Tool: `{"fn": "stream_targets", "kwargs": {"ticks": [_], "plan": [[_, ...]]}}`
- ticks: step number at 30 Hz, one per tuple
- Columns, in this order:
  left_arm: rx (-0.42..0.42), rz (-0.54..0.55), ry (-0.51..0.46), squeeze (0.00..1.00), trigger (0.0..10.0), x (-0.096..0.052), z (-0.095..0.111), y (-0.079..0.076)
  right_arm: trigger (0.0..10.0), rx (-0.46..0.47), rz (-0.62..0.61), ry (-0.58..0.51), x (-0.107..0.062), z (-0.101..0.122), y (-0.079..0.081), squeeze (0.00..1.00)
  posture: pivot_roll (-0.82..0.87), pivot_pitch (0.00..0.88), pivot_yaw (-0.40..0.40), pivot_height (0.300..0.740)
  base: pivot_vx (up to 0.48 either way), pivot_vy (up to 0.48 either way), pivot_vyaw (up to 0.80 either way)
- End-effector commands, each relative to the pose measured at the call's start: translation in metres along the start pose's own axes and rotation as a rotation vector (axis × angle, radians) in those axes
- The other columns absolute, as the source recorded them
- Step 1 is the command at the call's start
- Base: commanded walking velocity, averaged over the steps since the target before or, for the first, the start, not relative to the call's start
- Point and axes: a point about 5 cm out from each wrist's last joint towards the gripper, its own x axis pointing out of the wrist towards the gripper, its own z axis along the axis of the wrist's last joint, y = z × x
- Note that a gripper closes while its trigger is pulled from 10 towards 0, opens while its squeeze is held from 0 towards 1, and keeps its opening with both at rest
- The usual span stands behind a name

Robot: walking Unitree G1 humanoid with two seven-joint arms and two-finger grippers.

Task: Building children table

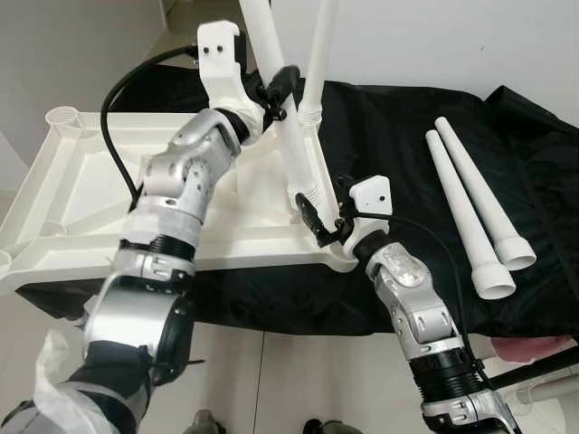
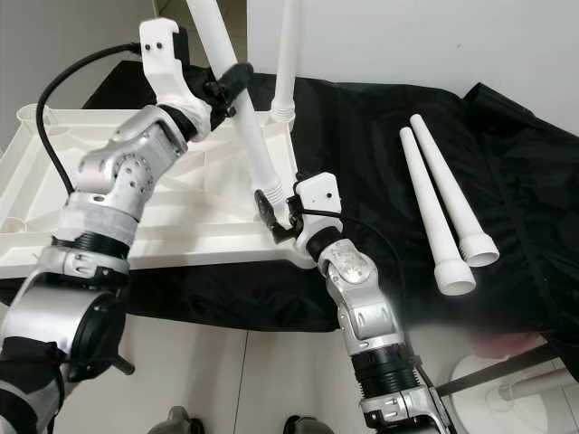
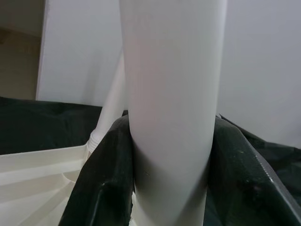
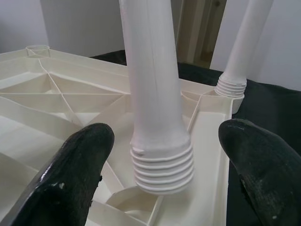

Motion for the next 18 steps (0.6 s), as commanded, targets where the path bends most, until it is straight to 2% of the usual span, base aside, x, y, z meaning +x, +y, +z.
{"fn": "stream_targets", "kwargs": {"ticks": [1,3,7,12,13,14,15,16,18], "plan": [[0.016,-0.026,-0.020,0.00,10.0,0.000,0.002,-0.014,10.0,-0.005,0.005,0.023,0.001,-0.004,0.002,0.00,0.01,0.064,-0.034,0.740,0.000,0.000,0.00],[0.015,-0.032,-0.021,0.00,10.0,-0.001,0.001,-0.018,10.0,-0.007,0.010,0.026,0.001,-0.005,0.003,0.00,0.01,0.062,-0.033,0.740,0.000,0.000,0.00],[0.022,-0.086,-0.016,0.00,10.0,-0.003,-0.006,-0.043,10.0,-0.030,0.017,0.051,0.000,-0.012,0.005,0.00,0.01,0.063,-0.036,0.740,0.000,0.000,0.00],[0.039,-0.101,-0.021,0.00,10.0,-0.003,-0.008,-0.052,10.0,-0.035,0.006,0.058,0.001,-0.013,0.002,0.00,0.02,0.065,-0.037,0.740,0.000,0.000,0.00],[0.052,-0.124,-0.022,0.00,10.0,-0.003,-0.009,-0.060,10.0,-0.045,-0.009,0.062,0.002,-0.014,-0.001,0.00,0.02,0.065,-0.037,0.740,0.000,0.000,0.00],[0.052,-0.124,-0.022,0.00,10.0,-0.003,-0.009,-0.060,10.0,-0.045,-0.009,0.062,0.002,-0.014,-0.001,0.00,0.02,0.065,-0.037,0.740,0.000,0.000,0.00],[0.063,-0.146,-0.023,0.00,10.0,-0.003,-0.010,-0.067,10.0,-0.069,-0.026,0.060,0.005,-0.013,-0.004,0.00,0.02,0.067,-0.036,0.740,0.000,0.000,0.00],[0.063,-0.146,-0.023,0.00,10.0,-0.003,-0.010,-0.067,10.0,-0.069,-0.026,0.060,0.005,-0.013,-0.004,0.00,0.02,0.067,-0.036,0.740,0.000,0.000,0.00],[0.087,-0.176,-0.021,0.00,10.0,-0.003,-0.011,-0.077,10.0,-0.116,-0.056,0.059,0.012,-0.010,-0.011,0.00,0.02,0.069,-0.034,0.740,0.000,0.000,0.00]]}}
